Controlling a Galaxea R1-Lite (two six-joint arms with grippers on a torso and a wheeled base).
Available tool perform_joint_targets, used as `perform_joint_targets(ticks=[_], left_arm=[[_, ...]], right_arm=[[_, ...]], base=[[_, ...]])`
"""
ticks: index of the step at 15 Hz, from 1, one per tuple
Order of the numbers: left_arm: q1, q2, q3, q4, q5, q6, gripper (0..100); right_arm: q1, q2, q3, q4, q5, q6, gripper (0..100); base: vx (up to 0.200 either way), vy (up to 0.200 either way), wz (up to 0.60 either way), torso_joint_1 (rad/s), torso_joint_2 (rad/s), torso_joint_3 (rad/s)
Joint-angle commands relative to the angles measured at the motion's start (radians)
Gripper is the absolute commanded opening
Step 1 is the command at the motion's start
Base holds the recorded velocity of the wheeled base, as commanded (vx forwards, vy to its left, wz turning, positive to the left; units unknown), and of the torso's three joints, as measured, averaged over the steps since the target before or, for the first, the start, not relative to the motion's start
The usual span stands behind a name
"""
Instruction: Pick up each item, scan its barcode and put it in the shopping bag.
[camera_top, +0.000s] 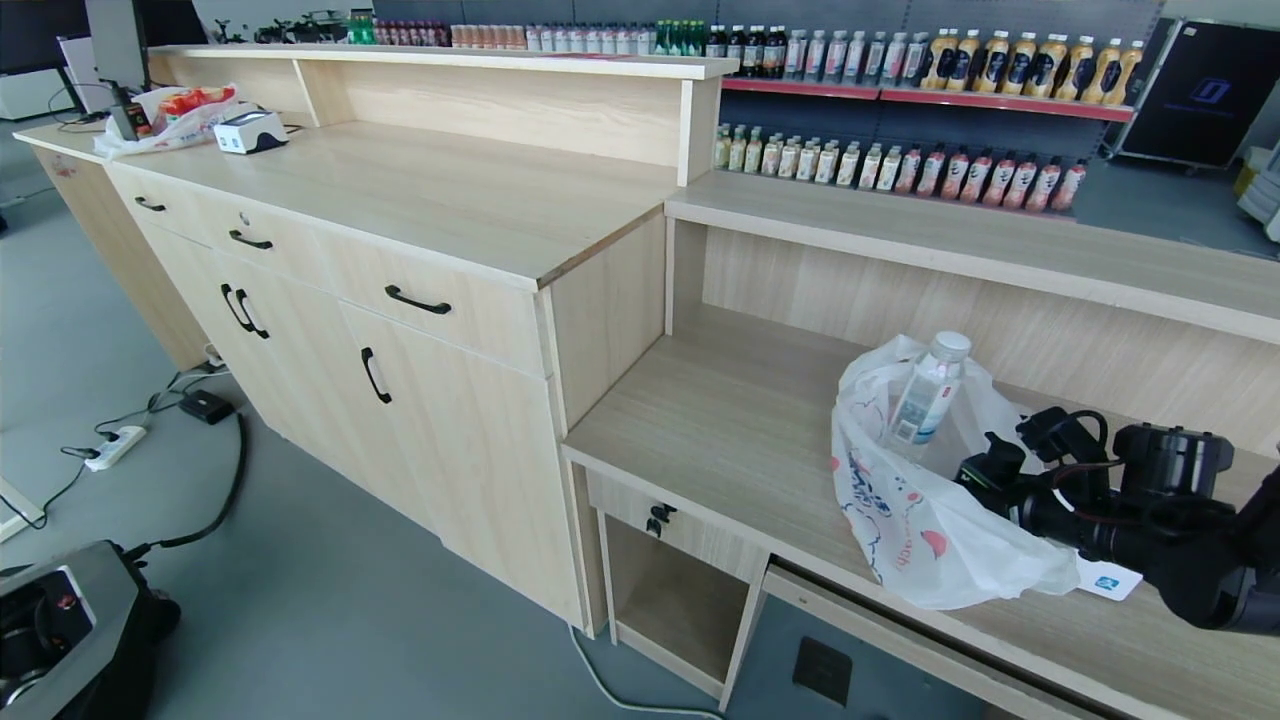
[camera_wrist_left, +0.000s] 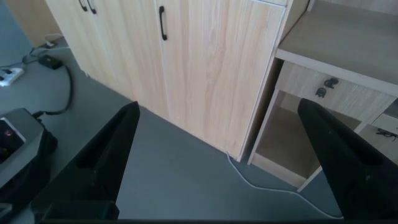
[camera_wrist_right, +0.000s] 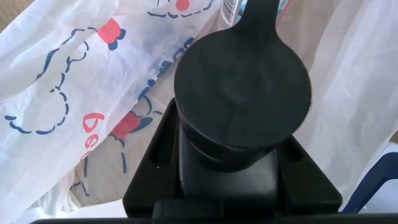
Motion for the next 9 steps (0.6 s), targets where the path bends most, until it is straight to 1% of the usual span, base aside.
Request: perform_joint_targets(ticks=[1,6,9], left_arm=[[0.001,0.000,0.000,0.000,0.000,0.000,100],[0.001,0.000,0.000,0.000,0.000,0.000,100],[0.001,0.000,0.000,0.000,0.000,0.000,100]], right_arm=[[-0.001,0.005,0.002,0.000,-0.001,-0.001,0],[-0.004,0.002,0.000,0.000,-0.001,0.001,0],[-0.002,-0.069,-0.004,-0.006,0.002,-0.008,0]], base=[[0.000,0.000,0.00,0.000,0.00,0.000],[0.000,0.000,0.00,0.000,0.00,0.000],[0.000,0.000,0.00,0.000,0.00,0.000]])
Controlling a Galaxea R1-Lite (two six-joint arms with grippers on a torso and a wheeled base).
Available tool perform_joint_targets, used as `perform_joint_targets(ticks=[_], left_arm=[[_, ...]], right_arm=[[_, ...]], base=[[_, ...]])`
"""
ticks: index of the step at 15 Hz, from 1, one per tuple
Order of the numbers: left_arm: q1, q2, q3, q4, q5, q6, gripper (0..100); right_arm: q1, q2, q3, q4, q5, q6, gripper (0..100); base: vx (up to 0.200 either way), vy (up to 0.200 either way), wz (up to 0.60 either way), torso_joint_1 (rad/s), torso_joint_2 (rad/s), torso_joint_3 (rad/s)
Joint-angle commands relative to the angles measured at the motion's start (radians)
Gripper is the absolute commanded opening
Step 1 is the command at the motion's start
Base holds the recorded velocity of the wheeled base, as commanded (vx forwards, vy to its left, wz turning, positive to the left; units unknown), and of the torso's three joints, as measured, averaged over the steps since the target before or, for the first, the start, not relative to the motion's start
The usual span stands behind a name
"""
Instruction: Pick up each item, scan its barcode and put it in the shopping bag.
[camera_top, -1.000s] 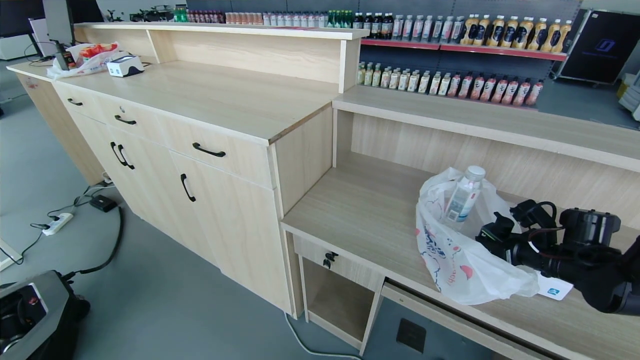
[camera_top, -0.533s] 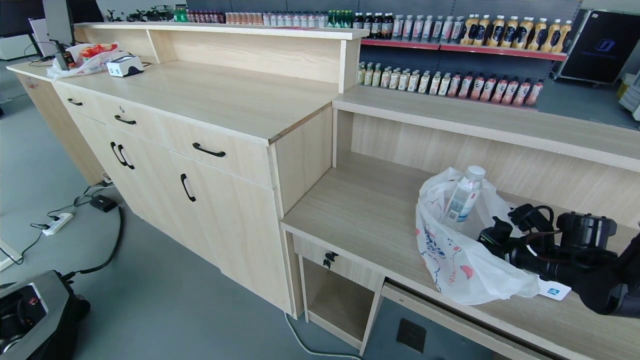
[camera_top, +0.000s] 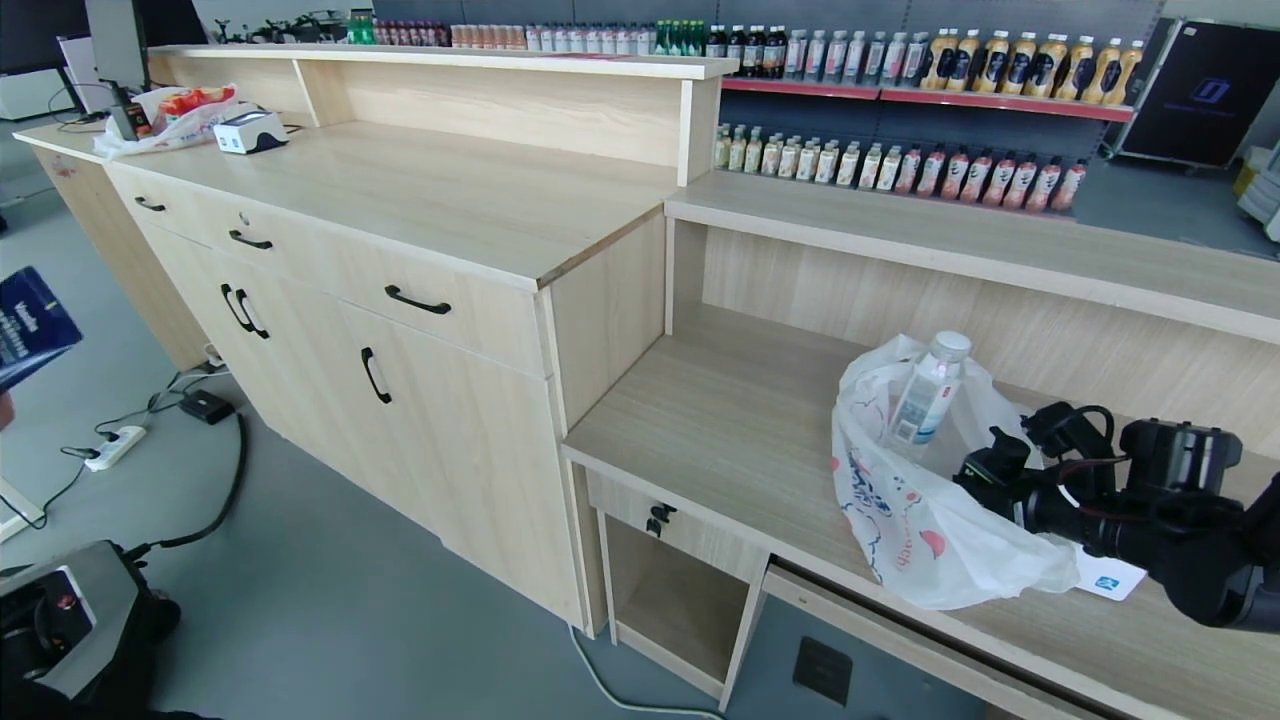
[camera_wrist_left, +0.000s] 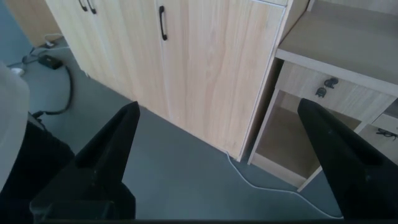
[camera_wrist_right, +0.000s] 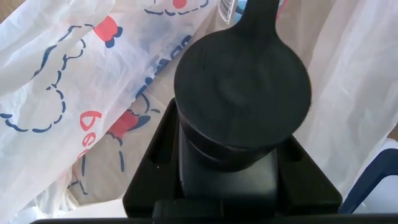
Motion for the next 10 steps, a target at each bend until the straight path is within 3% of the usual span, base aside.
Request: perform_joint_targets(ticks=[1,3,10], left_arm=[[0.001,0.000,0.000,0.000,0.000,0.000,100],[0.001,0.000,0.000,0.000,0.000,0.000,100],[0.001,0.000,0.000,0.000,0.000,0.000,100]], right_arm=[[0.001,-0.069,-0.008,-0.018,0.003,-0.006,0],[-0.002,-0.135,0.009,-0.025,0.072,-0.036,0],[-0.005,-0.022,0.028,0.013,0.072,-0.070,0]], base=[[0.000,0.000,0.00,0.000,0.00,0.000],[0.000,0.000,0.00,0.000,0.00,0.000],[0.000,0.000,0.00,0.000,0.00,0.000]])
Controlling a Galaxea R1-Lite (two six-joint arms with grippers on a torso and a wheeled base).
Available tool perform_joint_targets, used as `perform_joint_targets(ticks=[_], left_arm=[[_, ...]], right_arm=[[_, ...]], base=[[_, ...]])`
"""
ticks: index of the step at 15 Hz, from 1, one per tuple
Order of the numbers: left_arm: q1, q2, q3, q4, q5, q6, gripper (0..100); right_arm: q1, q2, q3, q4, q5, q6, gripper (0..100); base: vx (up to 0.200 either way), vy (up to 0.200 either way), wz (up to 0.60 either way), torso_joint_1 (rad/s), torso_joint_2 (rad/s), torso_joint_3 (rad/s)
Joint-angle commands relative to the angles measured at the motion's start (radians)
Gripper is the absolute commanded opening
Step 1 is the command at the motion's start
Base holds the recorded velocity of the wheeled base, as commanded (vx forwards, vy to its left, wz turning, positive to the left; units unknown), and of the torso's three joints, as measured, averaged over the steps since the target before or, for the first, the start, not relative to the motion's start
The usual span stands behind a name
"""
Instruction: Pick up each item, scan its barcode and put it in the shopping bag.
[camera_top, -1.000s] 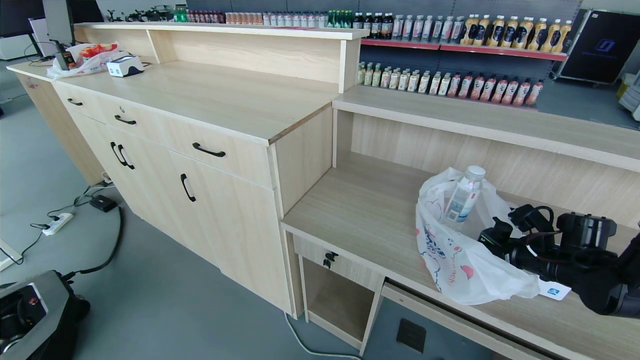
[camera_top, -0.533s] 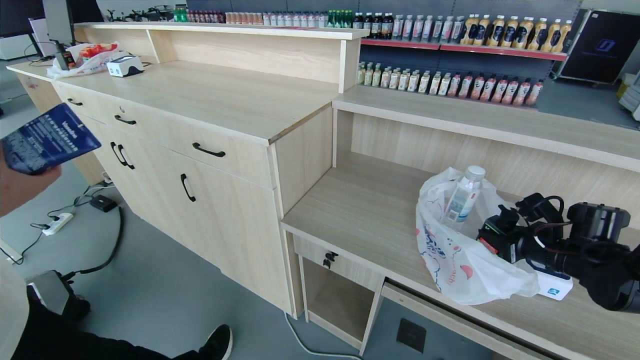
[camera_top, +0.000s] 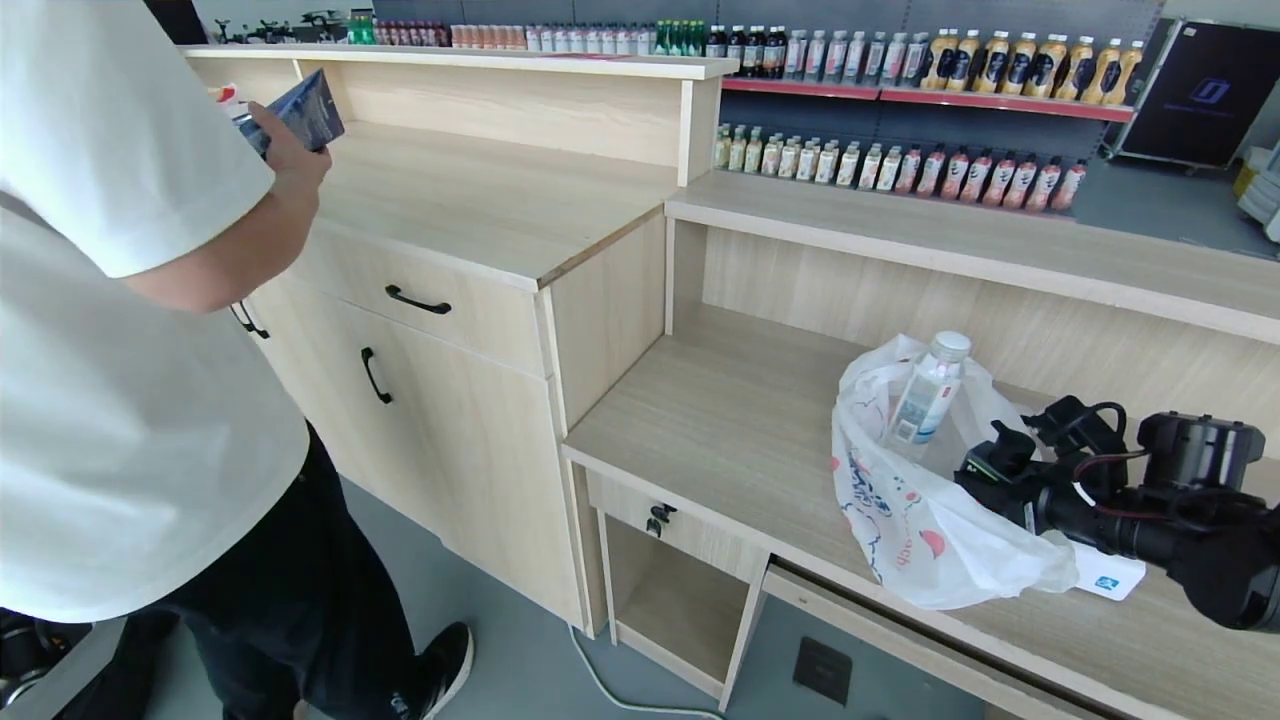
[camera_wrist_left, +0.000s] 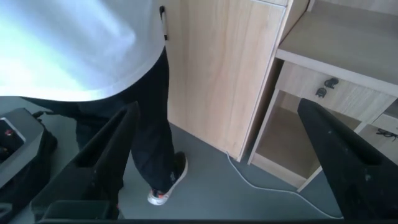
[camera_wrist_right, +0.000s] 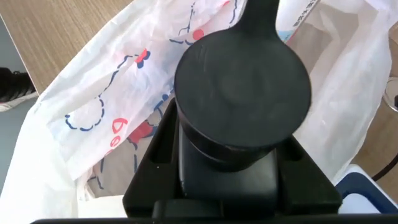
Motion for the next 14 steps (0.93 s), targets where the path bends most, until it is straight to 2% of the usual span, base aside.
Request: perform_joint_targets(ticks=[1,5,6,11,14], left_arm=[[0.001,0.000,0.000,0.000,0.000,0.000,100],[0.001,0.000,0.000,0.000,0.000,0.000,100],[0.001,0.000,0.000,0.000,0.000,0.000,100],[0.001,0.000,0.000,0.000,0.000,0.000,100],[0.001,0.000,0.000,0.000,0.000,0.000,100]], right_arm=[[0.000,0.038,0.000,-0.002,0.001,-0.001,0],[-0.001,0.057,0.002,-0.001,0.001,-0.001,0],[-0.004,0.064,0.002,0.002,-0.001,-0.001,100],[-0.012,0.064,0.002,0.004,-0.001,0.002,100],[-0.017,-0.039,-0.001,-0.002,0.001,0.000,100]], base=[[0.000,0.000,0.00,0.000,0.00,0.000],[0.000,0.000,0.00,0.000,0.00,0.000],[0.000,0.000,0.00,0.000,0.00,0.000],[0.000,0.000,0.00,0.000,0.00,0.000],[0.000,0.000,0.00,0.000,0.00,0.000]])
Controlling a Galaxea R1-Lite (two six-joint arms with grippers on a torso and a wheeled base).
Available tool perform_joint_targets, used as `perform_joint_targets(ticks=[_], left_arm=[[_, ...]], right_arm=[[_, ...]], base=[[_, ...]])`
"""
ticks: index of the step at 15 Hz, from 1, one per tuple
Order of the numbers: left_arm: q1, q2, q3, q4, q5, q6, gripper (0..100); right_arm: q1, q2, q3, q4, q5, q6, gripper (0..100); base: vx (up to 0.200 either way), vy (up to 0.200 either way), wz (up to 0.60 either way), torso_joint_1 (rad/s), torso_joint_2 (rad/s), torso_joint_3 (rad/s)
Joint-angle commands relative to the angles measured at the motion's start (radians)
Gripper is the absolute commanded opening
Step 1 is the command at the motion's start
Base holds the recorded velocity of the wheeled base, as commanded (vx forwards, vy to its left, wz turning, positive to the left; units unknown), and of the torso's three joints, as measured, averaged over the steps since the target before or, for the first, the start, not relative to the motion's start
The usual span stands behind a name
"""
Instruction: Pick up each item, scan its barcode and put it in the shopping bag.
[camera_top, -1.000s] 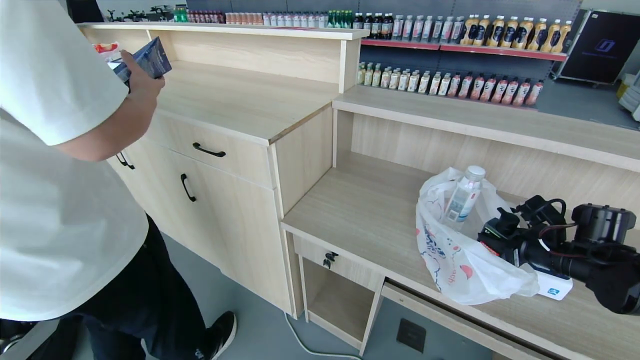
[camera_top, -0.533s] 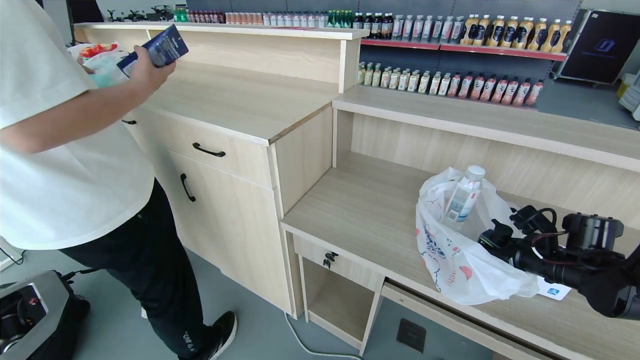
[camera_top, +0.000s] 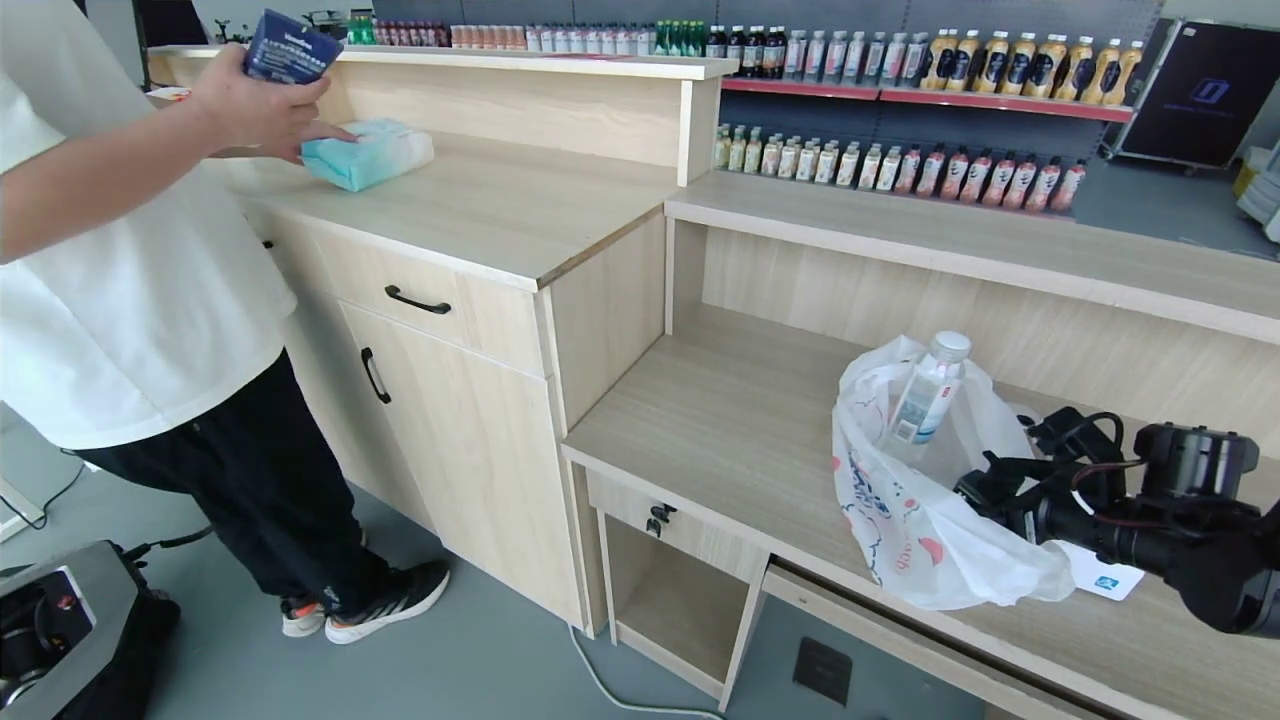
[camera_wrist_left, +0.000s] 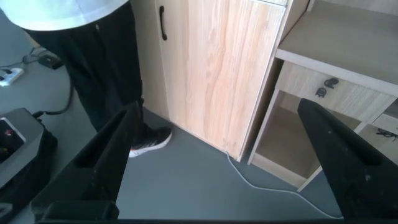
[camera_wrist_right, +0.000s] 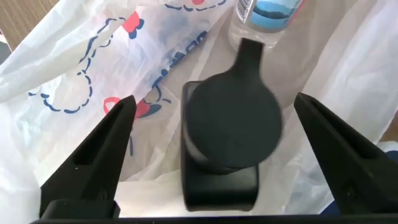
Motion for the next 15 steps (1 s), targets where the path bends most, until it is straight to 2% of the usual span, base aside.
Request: perform_joint_targets(ticks=[1,4,6,7,8,11,12,15], left_arm=[[0.000,0.000,0.000,0.000,0.000,0.000,100],[0.000,0.000,0.000,0.000,0.000,0.000,100],[0.000,0.000,0.000,0.000,0.000,0.000,100],[0.000,0.000,0.000,0.000,0.000,0.000,100],[0.000,0.000,0.000,0.000,0.000,0.000,100],[0.000,0.000,0.000,0.000,0.000,0.000,100],[0.000,0.000,0.000,0.000,0.000,0.000,100],[0.000,0.000,0.000,0.000,0.000,0.000,100]], right_arm=[[-0.001,-0.104,-0.002,-0.003,0.001,-0.005,100],[-0.030,-0.272,0.004,0.000,0.001,-0.040,100],[-0.038,-0.312,0.004,0.002,-0.004,-0.088,100],[-0.069,-0.357,-0.011,-0.013,-0.002,-0.164,100],[-0.084,-0.384,-0.034,-0.035,-0.002,-0.178,100],[-0.139,-0.470,-0.086,-0.019,-0.048,-0.095,100],[-0.174,-0.538,-0.093,0.053,-0.113,-0.035,100],[-0.311,-0.711,-0.113,0.376,-0.211,0.037,100]], base=[[0.000,0.000,0.00,0.000,0.00,0.000],[0.000,0.000,0.00,0.000,0.00,0.000],[0.000,0.000,-0.60,0.002,0.00,0.002],[0.000,0.000,-0.60,0.002,0.01,0.002],[0.000,0.000,-0.60,0.002,0.01,0.007],[0.000,0.000,-0.60,0.009,0.00,0.001],[0.000,0.000,-0.60,-0.002,0.00,0.002],[0.000,0.000,-0.60,0.004,0.01,-0.001]])
